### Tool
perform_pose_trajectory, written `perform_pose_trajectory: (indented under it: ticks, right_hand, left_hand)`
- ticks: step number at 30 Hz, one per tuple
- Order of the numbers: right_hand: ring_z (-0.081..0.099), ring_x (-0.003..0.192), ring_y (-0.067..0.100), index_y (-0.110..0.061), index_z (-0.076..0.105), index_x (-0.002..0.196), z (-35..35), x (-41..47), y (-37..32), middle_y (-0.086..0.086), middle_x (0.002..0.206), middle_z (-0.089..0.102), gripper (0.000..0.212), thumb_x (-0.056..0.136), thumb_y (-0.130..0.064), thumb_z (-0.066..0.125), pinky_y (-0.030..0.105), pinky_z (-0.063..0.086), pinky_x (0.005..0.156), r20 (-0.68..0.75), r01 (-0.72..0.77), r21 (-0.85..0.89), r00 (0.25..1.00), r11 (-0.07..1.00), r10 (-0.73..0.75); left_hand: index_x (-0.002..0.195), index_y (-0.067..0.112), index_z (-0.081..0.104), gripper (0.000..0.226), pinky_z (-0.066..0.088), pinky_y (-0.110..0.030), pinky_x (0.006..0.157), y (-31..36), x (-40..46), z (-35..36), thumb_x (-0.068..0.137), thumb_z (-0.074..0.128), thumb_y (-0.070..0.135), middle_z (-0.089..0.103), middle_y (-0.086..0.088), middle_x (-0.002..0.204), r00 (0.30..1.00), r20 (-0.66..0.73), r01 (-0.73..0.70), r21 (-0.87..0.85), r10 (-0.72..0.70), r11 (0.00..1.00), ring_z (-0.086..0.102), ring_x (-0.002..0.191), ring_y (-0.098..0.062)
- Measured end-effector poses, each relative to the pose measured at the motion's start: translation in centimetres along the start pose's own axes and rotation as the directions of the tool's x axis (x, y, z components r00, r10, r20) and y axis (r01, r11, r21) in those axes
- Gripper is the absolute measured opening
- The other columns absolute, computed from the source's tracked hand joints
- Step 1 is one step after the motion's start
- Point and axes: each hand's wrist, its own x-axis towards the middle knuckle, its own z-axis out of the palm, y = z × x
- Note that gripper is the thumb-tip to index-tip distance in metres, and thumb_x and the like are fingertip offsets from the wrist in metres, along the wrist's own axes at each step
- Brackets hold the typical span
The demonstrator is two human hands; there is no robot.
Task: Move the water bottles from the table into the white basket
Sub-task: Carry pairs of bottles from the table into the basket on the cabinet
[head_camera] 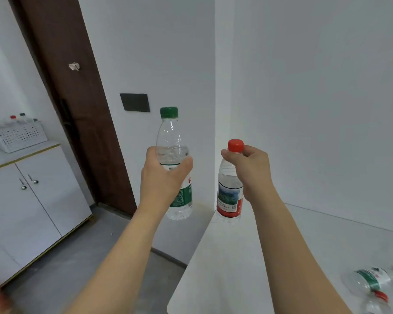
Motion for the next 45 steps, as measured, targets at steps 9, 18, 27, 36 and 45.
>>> perform_pose_trajectory:
  ticks: [9,18,27,36,45]
  right_hand:
    - [0.064,0.08,0.01,-0.025,0.071,0.079,16.6,8.6,4.1,-0.007,0.084,0.071,0.008,0.076,-0.024,0.079,0.03,0.046,0.073,0.132,-0.036,0.05,0.991,0.998,0.029]
    - [0.06,0.091,0.017,-0.018,0.069,0.103,31.4,15.8,5.8,-0.005,0.098,0.067,0.026,0.081,-0.029,0.075,0.038,0.046,0.086,0.192,-0.008,0.026,0.981,1.0,0.003]
    - [0.059,0.084,0.01,-0.028,0.063,0.094,47.9,19.2,9.5,-0.014,0.092,0.064,0.017,0.082,-0.034,0.073,0.033,0.046,0.076,0.202,-0.005,-0.028,0.979,1.0,0.011]
    - [0.067,0.08,0.02,-0.021,0.067,0.081,71.8,22.0,10.0,-0.001,0.081,0.069,0.012,0.08,-0.031,0.074,0.037,0.054,0.076,0.237,0.044,-0.039,0.971,0.998,-0.033]
    - [0.068,0.075,0.01,-0.02,0.071,0.085,91.4,27.2,11.9,-0.005,0.078,0.072,0.013,0.08,-0.032,0.075,0.027,0.047,0.063,0.36,0.012,-0.017,0.933,1.0,-0.005]
  left_hand:
    - [0.101,0.047,0.049,0.05,0.047,-0.017,0.061,-8.5,14.6,-6.6,0.062,0.07,0.069,0.066,0.027,0.09,0.991,-0.127,-0.029,0.097,0.041,0.995,0.064,0.083,0.008]
    - [0.103,0.043,0.048,0.051,0.049,-0.022,0.062,-13.4,27.8,-13.7,0.064,0.068,0.07,0.066,0.027,0.09,0.984,-0.161,-0.049,0.185,0.08,0.982,0.064,0.082,0.01]
    - [0.096,0.047,0.05,0.043,0.054,-0.027,0.063,-22.2,39.0,-23.6,0.064,0.068,0.068,0.066,0.029,0.086,0.966,-0.253,0.007,0.197,0.044,0.98,0.066,0.08,0.004]
    - [0.104,0.044,0.046,0.055,0.043,-0.019,0.058,-30.1,53.6,-39.8,0.062,0.059,0.077,0.058,0.03,0.085,0.98,-0.189,0.005,0.306,0.056,0.952,0.058,0.079,0.008]
    - [0.097,0.042,0.048,0.054,0.047,-0.028,0.064,-38.1,66.3,-51.5,0.057,0.066,0.073,0.06,0.023,0.093,0.981,-0.187,0.114,0.304,-0.058,0.946,0.058,0.085,0.005]
